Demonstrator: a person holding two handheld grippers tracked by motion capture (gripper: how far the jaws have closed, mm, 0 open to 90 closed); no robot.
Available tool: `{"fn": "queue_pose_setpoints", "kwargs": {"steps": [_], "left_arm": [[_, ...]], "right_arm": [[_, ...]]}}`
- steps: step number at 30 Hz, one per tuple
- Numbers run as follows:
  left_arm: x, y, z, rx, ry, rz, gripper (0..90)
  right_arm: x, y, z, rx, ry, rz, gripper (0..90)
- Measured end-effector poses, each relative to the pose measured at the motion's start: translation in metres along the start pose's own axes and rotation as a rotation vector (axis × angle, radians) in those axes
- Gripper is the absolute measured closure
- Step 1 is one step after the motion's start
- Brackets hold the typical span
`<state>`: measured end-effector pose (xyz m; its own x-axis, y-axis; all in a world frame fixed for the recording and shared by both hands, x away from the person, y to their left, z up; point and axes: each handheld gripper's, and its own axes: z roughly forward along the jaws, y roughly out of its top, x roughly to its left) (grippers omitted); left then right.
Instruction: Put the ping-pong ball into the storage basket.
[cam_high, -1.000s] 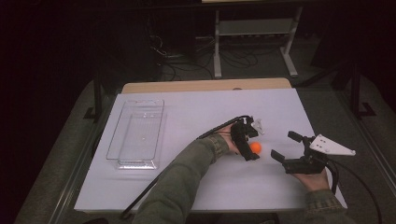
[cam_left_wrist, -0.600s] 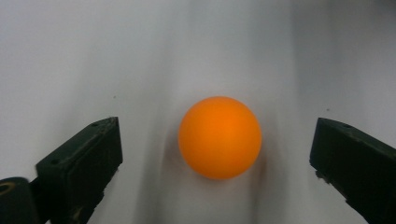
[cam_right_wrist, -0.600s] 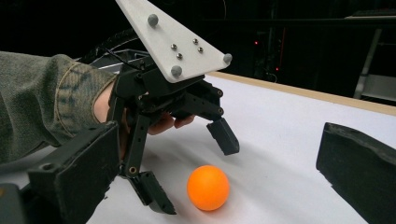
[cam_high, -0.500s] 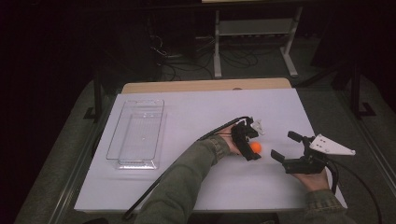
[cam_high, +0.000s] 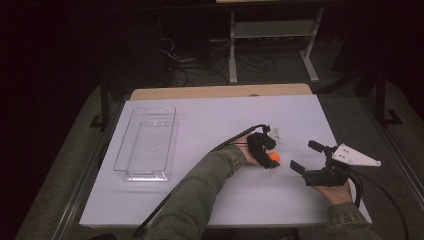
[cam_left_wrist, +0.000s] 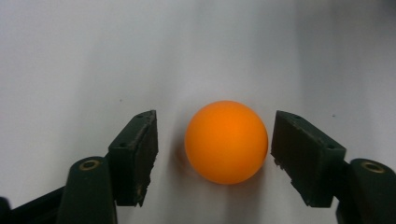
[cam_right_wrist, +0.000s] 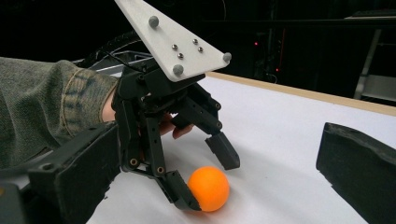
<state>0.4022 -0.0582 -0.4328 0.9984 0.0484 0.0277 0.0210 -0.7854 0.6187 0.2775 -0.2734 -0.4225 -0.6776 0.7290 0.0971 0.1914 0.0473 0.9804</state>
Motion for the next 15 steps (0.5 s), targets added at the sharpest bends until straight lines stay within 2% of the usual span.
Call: {"fn": "queue_pose_setpoints", "kwargs": {"steps": [13, 15], "left_arm": [[-0.0019, -0.0001, 0.0025, -0.009, -0.012, 0.005, 49.6], [-0.0021, 0.0001, 0.0026, -0.008, -0.012, 0.009, 49.9]], "right_arm": [[0.0000, 0.0001, -0.0002, -0.001, -0.001, 0.002, 0.0], [-0.0001, 0.0000, -0.0001, 0.000, 0.000, 0.002, 0.0]]}}
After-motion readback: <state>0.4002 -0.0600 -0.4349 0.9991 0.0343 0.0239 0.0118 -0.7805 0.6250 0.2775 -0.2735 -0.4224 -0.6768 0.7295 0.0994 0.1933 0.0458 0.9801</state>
